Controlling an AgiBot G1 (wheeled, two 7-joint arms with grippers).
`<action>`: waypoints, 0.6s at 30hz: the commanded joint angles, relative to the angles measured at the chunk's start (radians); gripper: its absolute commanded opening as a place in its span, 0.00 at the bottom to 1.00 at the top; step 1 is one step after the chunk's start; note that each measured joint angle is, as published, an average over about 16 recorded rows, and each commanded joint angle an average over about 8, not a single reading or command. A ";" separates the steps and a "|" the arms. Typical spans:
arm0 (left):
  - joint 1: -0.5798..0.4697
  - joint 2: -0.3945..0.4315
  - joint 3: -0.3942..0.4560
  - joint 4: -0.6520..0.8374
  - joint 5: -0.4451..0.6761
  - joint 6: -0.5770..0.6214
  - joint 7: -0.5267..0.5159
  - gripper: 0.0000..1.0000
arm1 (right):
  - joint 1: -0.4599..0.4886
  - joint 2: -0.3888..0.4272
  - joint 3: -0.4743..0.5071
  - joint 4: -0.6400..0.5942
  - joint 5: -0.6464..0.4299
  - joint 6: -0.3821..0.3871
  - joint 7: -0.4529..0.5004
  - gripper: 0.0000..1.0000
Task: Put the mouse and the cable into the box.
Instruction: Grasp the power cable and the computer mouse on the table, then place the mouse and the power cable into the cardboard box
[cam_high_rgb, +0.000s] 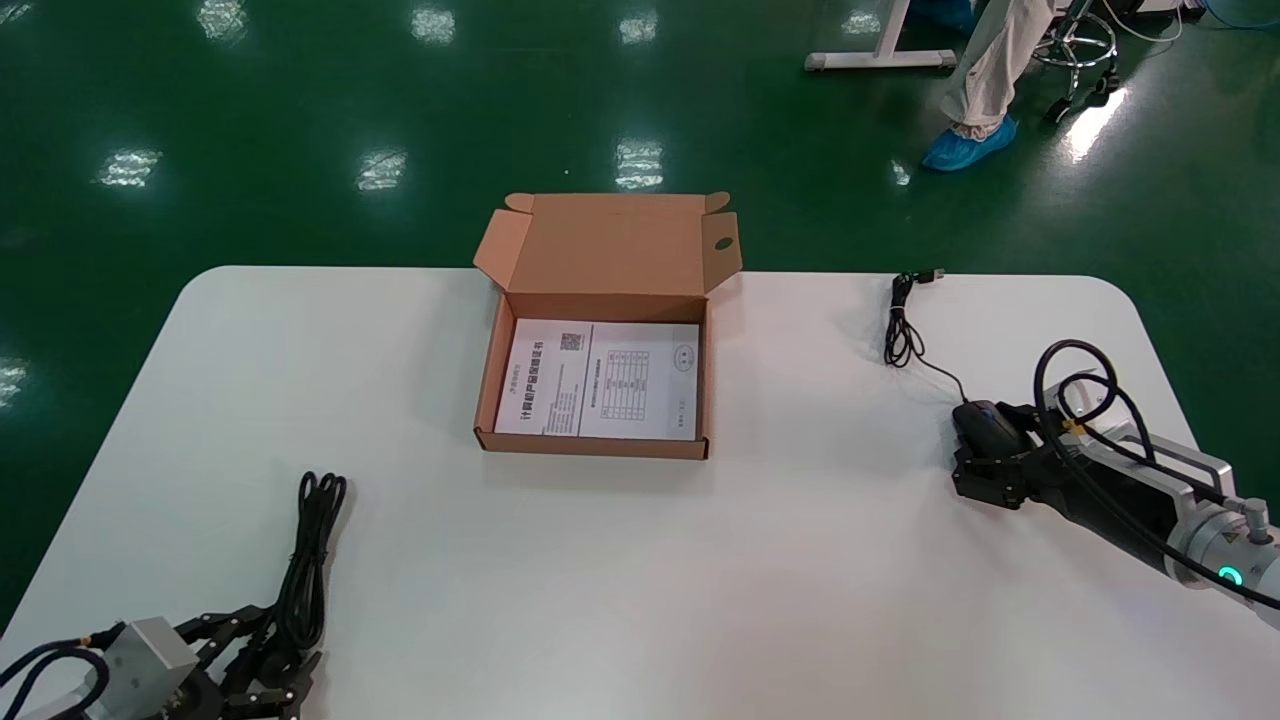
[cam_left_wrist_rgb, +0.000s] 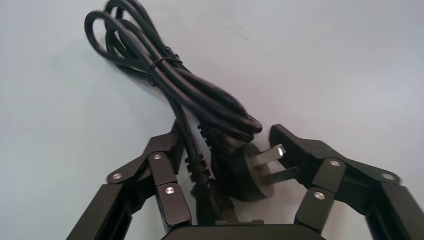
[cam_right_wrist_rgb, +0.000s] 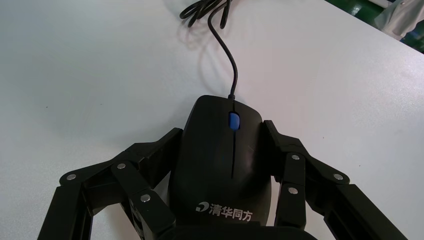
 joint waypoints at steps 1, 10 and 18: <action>-0.001 0.000 0.000 0.002 0.000 0.000 0.001 0.00 | 0.000 0.000 0.000 -0.001 0.000 0.000 -0.001 0.00; -0.015 0.007 -0.002 0.015 -0.012 0.027 0.009 0.00 | 0.004 -0.004 0.012 0.035 0.015 0.017 0.022 0.00; -0.019 0.026 -0.042 0.010 -0.044 0.043 0.047 0.00 | 0.031 -0.010 0.020 0.083 0.011 0.048 0.060 0.00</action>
